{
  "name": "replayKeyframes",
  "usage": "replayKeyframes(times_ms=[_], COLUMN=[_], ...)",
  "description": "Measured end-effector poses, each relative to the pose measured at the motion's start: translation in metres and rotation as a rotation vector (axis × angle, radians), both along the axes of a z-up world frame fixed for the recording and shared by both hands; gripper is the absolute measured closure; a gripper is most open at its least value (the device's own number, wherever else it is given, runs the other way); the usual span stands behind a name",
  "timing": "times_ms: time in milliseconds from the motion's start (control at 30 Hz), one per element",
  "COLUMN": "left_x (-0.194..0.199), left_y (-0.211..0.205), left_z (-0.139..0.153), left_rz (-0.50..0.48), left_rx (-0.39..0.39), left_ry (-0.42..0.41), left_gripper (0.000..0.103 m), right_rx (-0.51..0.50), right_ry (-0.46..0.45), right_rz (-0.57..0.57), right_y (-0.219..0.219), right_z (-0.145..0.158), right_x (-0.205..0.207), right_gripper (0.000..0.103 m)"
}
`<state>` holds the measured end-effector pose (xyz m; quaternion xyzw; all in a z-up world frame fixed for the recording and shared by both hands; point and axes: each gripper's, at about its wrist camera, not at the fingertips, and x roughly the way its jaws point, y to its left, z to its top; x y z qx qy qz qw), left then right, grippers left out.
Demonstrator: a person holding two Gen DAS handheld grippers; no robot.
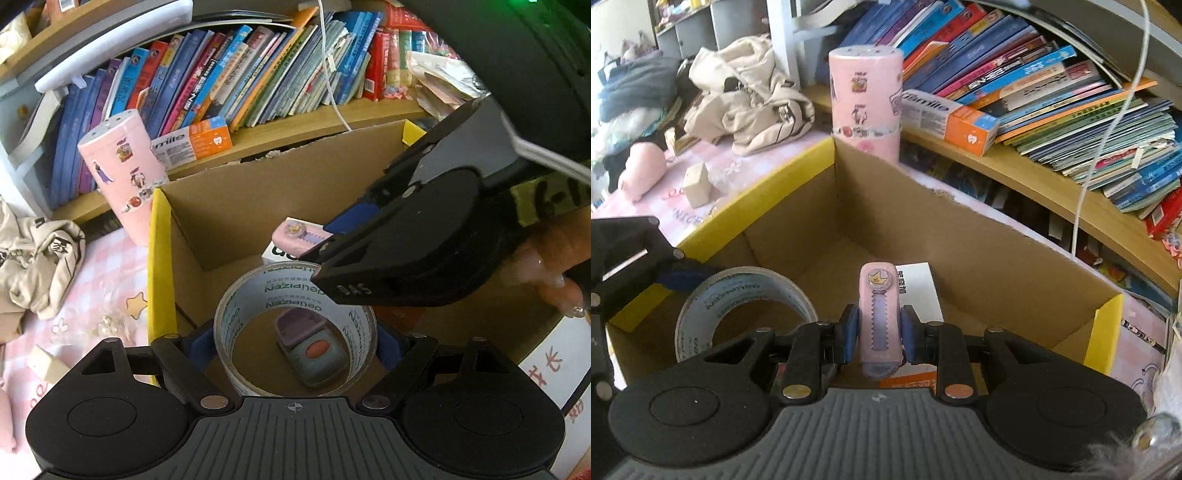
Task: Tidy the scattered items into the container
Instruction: 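Lower the tape roll and pink toy into the yellow box and open both grippers, then withdraw both tools up and away from the yellow box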
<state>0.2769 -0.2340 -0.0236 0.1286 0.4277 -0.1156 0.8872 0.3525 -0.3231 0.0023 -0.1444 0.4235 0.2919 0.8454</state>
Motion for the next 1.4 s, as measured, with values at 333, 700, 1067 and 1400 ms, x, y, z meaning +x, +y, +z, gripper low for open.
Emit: replayKeyframes(times_ms=[333, 700, 1067, 1400], left_x=[-0.001, -0.018, -0.032, -0.06], left_y=[-0.003, 0.004, 0.01, 0.022], left_z=[0.002, 0.017, 0.032, 0.048], left_rz=[0.011, 0.017, 0.041, 0.043], left_rx=[0.032, -0.032, -0.074, -0.12], left_ry=[-0.023, -0.061, -0.12, -0.182], left_gripper=[0.011, 0.008, 0.008, 0.008], right_rx=[-0.006, -0.01, 0.026, 0.066], right_ry=[0.045, 0.074, 0.026, -0.074], right_rz=[-0.005, -0.027, -0.051, -0.096], right_y=[0.002, 0.004, 0.003, -0.006], right_z=[-0.008, -0.013, 0.004, 0.029], right_x=[0.013, 0.018, 0.007, -0.028], right_gripper=[0.08, 0.08, 0.06, 0.042])
